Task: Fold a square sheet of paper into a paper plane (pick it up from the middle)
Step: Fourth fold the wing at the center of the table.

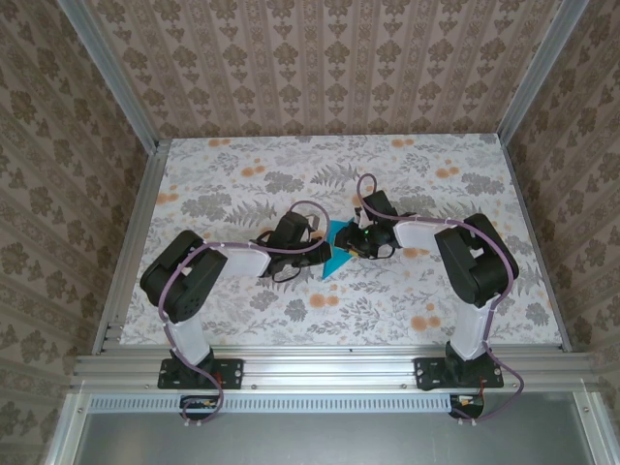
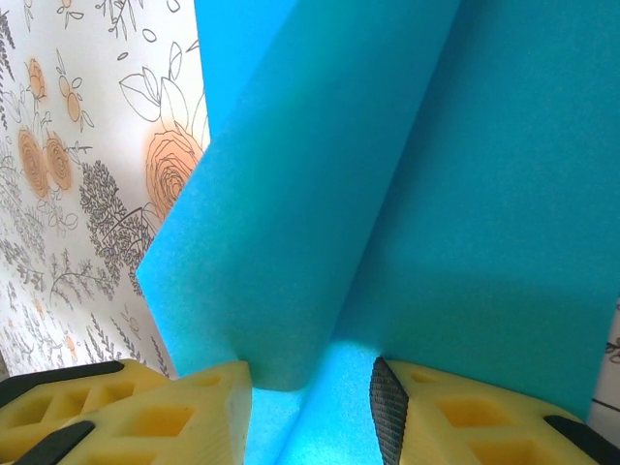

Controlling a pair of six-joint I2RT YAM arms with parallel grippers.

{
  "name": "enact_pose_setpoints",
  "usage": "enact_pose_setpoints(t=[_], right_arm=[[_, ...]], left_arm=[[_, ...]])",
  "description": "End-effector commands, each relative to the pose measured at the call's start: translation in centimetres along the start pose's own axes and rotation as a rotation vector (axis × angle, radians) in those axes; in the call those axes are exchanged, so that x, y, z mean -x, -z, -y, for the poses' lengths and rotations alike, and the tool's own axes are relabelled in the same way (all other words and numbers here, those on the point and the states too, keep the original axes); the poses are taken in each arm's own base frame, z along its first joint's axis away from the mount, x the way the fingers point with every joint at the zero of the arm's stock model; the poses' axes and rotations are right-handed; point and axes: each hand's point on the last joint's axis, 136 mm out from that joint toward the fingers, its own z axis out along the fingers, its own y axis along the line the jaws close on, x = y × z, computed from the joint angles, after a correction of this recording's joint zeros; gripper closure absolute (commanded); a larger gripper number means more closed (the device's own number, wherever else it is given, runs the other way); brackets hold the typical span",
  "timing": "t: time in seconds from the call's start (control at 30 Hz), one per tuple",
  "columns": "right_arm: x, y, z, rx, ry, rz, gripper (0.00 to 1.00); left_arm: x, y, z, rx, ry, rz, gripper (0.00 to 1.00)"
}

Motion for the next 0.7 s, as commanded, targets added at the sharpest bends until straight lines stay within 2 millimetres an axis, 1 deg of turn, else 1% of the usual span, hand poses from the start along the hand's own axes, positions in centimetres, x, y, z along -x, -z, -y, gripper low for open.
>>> enact_pose_setpoints(t=[0.0, 0.13, 0.2, 0.27, 0.33, 0.4, 0.5, 0.67], right_arm=[[-2.2, -1.1, 5.4, -0.211, -0.068, -0.058, 0.58], [-2.3, -1.3, 5.8, -0.238, -0.071, -0.067, 0.58], [-2.4, -1.3, 6.2, -0.266, -0.073, -0.073, 0.58], [-2.6, -1.3, 6.7, -0.3, -0.075, -0.077, 0.58], [-2.6, -1.4, 7.1, -0.336, -0.079, -0.08, 0.58], [-2.8, -1.4, 7.6, -0.371, -0.088, -0.084, 0.58], [-2.9, -1.4, 8.2, -0.412, -0.106, -0.08, 0.59], [-3.0, -1.4, 8.6, -0.436, -0.141, -0.071, 0.59]], left_arm=[[0.5, -0.1, -0.4, 0.028, 0.013, 0.001, 0.86], [0.3, 0.1, -0.9, 0.047, 0.017, 0.004, 0.86], [0.5, 0.4, -0.8, 0.048, 0.017, 0.014, 0.84], [0.8, 1.0, -0.6, 0.045, 0.021, 0.03, 0.79], [1.3, 1.8, 0.0, 0.024, 0.031, 0.058, 0.73], [1.9, 2.6, 0.3, 0.01, 0.04, 0.086, 0.68], [2.0, 3.5, 0.3, 0.004, 0.055, 0.104, 0.66], [1.3, 2.7, 0.3, -0.034, 0.075, 0.076, 0.63]])
